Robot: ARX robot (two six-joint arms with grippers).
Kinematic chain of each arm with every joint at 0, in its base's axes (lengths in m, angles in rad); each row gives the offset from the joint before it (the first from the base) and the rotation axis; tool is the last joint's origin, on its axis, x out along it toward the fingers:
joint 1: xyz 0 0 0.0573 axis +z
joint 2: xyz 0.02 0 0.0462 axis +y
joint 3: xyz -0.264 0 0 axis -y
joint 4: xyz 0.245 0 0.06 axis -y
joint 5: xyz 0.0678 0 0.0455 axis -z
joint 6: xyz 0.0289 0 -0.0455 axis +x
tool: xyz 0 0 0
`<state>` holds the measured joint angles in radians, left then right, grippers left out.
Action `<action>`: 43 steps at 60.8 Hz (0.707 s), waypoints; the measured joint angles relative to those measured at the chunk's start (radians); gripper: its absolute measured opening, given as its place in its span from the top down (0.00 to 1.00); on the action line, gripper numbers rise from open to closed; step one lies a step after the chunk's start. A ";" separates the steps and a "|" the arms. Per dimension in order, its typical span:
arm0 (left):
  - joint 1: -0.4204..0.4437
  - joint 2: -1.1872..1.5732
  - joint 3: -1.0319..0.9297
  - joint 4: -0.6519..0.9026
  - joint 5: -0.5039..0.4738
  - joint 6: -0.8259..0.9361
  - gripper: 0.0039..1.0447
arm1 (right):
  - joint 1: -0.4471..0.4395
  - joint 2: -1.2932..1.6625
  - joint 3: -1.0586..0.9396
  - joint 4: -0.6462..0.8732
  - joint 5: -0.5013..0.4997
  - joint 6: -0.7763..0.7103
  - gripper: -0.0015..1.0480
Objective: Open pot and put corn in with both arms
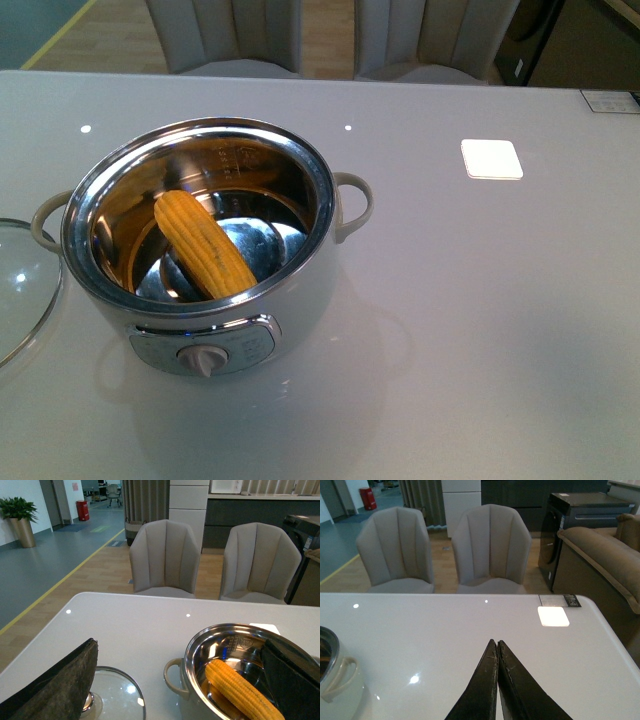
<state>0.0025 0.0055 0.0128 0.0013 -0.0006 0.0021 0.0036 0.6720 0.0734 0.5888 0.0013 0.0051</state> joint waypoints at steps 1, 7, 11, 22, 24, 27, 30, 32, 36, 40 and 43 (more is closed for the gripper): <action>0.000 0.000 0.000 0.000 0.000 0.000 0.06 | 0.000 -0.011 -0.003 -0.008 0.000 0.000 0.98; 0.000 0.000 0.000 0.000 0.000 0.000 0.06 | 0.000 -0.066 -0.019 -0.046 0.000 0.000 0.98; 0.000 0.000 0.000 0.000 0.000 0.000 0.06 | 0.000 -0.106 -0.031 -0.076 0.000 0.000 0.98; 0.000 0.000 0.000 0.000 0.000 0.000 0.06 | 0.000 -0.206 -0.056 -0.129 -0.002 -0.001 0.98; 0.000 0.000 0.000 0.000 0.000 0.000 0.06 | 0.000 -0.221 -0.056 -0.142 -0.001 -0.002 0.98; 0.000 0.000 0.000 0.000 0.000 0.000 0.06 | 0.000 -0.248 -0.056 -0.165 -0.001 -0.001 0.98; 0.000 0.000 0.000 0.000 0.000 0.000 0.06 | 0.000 -0.271 -0.056 -0.189 -0.001 -0.001 0.98; 0.000 0.000 0.000 0.000 0.000 0.000 0.06 | 0.000 -0.284 -0.056 -0.203 -0.001 -0.001 0.98; 0.000 0.000 0.000 0.000 0.000 0.000 0.06 | 0.000 -0.315 -0.056 -0.232 -0.001 -0.001 0.98; 0.000 0.000 0.000 0.000 0.000 0.000 0.06 | 0.000 -0.343 -0.056 -0.259 -0.001 -0.001 0.98; 0.000 0.000 0.000 0.000 0.000 0.000 0.06 | 0.000 -0.361 -0.056 -0.278 -0.001 -0.001 0.98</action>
<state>0.0025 0.0055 0.0128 0.0010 -0.0006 0.0021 0.0032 0.3111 0.0177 0.3111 0.0002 0.0040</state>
